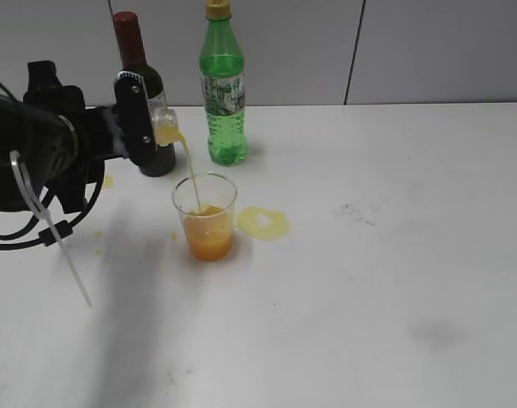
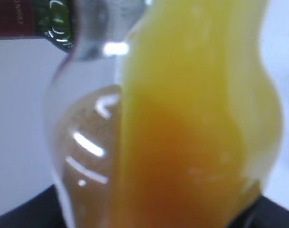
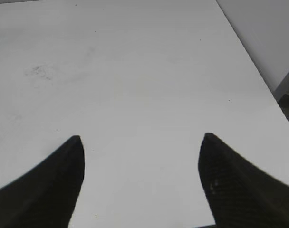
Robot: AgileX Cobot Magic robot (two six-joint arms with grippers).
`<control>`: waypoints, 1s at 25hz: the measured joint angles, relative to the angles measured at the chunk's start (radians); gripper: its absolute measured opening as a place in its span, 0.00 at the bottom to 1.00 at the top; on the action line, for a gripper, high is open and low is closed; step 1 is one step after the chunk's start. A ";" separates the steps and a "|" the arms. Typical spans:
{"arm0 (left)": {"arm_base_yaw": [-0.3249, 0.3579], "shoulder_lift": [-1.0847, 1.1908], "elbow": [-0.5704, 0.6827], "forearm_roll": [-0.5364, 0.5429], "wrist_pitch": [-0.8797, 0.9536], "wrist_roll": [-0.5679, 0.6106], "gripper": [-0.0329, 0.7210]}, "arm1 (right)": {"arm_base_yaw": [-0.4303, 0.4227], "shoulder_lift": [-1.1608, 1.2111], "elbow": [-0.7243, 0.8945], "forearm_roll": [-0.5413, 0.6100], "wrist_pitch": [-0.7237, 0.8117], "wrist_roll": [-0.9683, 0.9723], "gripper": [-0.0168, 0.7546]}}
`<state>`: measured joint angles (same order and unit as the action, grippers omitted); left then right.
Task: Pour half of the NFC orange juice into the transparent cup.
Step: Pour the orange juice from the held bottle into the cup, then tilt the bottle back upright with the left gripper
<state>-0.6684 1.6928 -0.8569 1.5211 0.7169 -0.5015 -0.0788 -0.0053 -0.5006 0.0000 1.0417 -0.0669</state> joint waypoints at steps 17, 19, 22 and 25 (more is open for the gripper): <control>0.000 -0.065 -0.005 -0.098 -0.223 -0.157 0.67 | 0.000 0.000 0.000 0.000 0.000 0.000 0.76; 0.003 -0.072 -0.005 -0.115 -0.236 -0.174 0.67 | 0.000 0.000 0.000 0.000 0.000 0.000 0.76; 0.043 -0.093 -0.005 -0.156 -0.308 -0.220 0.67 | 0.000 0.000 0.000 0.000 0.000 0.000 0.76; 0.094 -0.130 -0.005 -0.183 -0.422 -0.279 0.67 | 0.000 0.000 0.000 0.000 0.000 0.000 0.76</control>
<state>-0.5748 1.5628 -0.8618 1.3383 0.2954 -0.7800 -0.0788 -0.0053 -0.5006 0.0000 1.0417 -0.0669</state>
